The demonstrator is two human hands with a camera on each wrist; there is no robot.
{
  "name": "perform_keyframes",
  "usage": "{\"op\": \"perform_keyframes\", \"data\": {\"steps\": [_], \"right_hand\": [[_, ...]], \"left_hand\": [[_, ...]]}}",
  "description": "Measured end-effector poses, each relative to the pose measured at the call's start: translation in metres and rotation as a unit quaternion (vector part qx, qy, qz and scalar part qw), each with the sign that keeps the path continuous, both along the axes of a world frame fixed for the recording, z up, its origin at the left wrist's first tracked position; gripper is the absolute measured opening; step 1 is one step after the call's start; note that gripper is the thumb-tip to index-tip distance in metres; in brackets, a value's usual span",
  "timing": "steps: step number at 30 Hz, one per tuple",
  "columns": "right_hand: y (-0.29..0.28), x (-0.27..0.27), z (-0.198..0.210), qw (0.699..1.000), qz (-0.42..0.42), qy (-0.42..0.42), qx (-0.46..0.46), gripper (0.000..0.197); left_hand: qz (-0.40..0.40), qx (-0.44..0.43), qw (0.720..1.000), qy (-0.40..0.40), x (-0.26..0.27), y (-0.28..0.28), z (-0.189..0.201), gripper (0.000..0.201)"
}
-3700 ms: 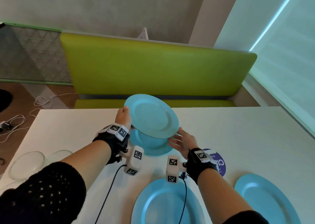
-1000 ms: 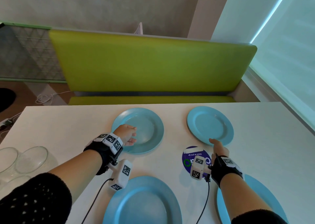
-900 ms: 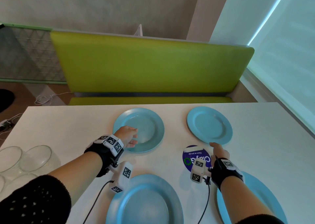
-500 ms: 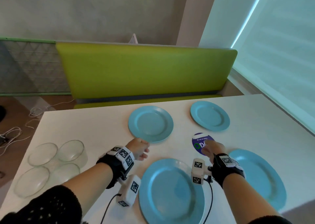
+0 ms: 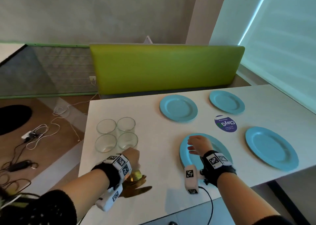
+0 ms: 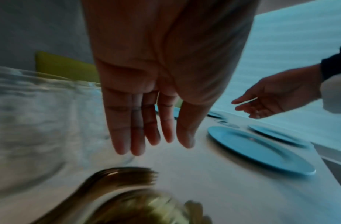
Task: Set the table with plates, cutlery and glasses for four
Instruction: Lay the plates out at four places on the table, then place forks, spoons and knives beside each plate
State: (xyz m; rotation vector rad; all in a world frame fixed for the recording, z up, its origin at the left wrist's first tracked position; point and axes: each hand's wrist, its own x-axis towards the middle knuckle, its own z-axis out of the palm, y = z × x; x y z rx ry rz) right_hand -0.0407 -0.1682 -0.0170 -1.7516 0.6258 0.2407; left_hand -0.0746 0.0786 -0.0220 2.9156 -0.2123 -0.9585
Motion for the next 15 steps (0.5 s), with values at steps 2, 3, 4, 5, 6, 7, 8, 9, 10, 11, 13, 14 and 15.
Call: {"op": "perform_keyframes", "data": {"steps": [2,3,4,5,6,7,8,9,10,11,13,14,15], "right_hand": [[0.015,-0.007,0.002,1.0,0.02,-0.001,-0.015,0.018],[0.022,-0.01,0.002,0.999,0.029,-0.001,-0.023,0.017],[0.028,-0.012,0.002,0.999,0.036,0.0,-0.029,0.017],[0.034,-0.014,0.001,0.999,0.04,0.001,-0.034,0.017],[0.038,-0.015,0.001,0.998,0.044,0.002,-0.038,0.017],[0.043,-0.017,0.0,0.998,0.049,0.002,-0.044,0.017],[0.047,-0.019,-0.001,0.997,0.054,0.003,-0.051,0.017],[0.05,-0.021,-0.002,0.997,0.057,0.003,-0.056,0.016],[0.052,-0.024,-0.003,0.997,0.059,0.005,-0.059,0.016],[0.054,-0.026,-0.005,0.996,0.059,0.007,-0.06,0.016],[0.055,-0.03,-0.009,0.996,0.06,0.014,-0.063,0.014],[0.056,-0.032,-0.01,0.996,0.062,0.017,-0.066,0.013],[0.056,-0.034,-0.011,0.996,0.063,0.019,-0.068,0.012]], "left_hand": [[0.004,0.035,0.999,0.005,-0.011,0.02,-0.008,0.044],[0.011,0.045,0.999,0.003,-0.016,0.028,-0.012,0.049],[0.021,0.052,0.998,-0.003,-0.019,0.036,-0.018,0.055],[0.033,0.055,0.998,-0.009,-0.024,0.043,-0.023,0.063],[0.047,0.057,0.997,-0.013,-0.027,0.05,-0.028,0.069],[0.056,0.06,0.997,-0.011,-0.03,0.055,-0.032,0.072],[0.059,0.059,0.996,-0.007,-0.033,0.06,-0.037,0.074],[0.055,0.052,0.997,-0.004,-0.035,0.065,-0.041,0.075],[0.047,0.046,0.998,-0.001,-0.036,0.068,-0.044,0.076],[0.039,0.04,0.998,-0.001,-0.037,0.07,-0.047,0.077],[0.027,0.04,0.999,-0.005,-0.038,0.073,-0.049,0.075],[0.023,0.042,0.999,-0.01,-0.037,0.074,-0.05,0.073],[0.018,0.043,0.999,-0.018,-0.037,0.074,-0.051,0.07]]}}
